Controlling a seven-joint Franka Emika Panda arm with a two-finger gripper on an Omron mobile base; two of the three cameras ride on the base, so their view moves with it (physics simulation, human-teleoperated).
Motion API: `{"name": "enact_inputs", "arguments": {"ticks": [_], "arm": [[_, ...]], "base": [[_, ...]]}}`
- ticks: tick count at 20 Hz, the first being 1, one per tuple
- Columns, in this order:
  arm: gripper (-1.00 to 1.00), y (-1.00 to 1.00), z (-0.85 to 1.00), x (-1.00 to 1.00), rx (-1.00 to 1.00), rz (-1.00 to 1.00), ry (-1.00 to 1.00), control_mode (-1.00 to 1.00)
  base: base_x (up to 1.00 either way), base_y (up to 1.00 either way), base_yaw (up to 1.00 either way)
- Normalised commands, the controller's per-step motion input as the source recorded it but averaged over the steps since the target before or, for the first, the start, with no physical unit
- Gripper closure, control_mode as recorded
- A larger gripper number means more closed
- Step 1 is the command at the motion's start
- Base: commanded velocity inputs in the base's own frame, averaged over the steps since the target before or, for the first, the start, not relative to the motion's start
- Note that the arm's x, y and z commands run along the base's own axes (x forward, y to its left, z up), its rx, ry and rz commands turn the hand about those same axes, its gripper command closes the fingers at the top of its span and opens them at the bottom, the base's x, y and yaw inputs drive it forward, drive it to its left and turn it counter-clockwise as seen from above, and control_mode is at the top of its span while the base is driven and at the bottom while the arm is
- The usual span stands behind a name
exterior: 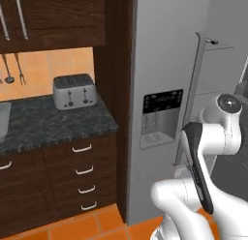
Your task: Place one cucumber and one fish in each tupperware on the nearby counter, to pack two identical lunches.
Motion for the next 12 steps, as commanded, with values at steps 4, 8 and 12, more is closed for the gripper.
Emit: {"name": "enact_inputs", "arguments": {"ticks": [4, 8, 12], "arm": [[-1.00, 0.00, 0.00, 0.00, 0.00, 0.00, 0.00, 1.00], [-1.00, 0.00, 0.00, 0.00, 0.00, 0.00, 0.00, 1.00], [-1.00, 0.00, 0.00, 0.00, 0.00, 0.00, 0.00, 1.00]], "base": [[0.40, -0.96, -0.03], [0.32, -0.37, 0.00], [0.16, 0.00, 0.03]]}}
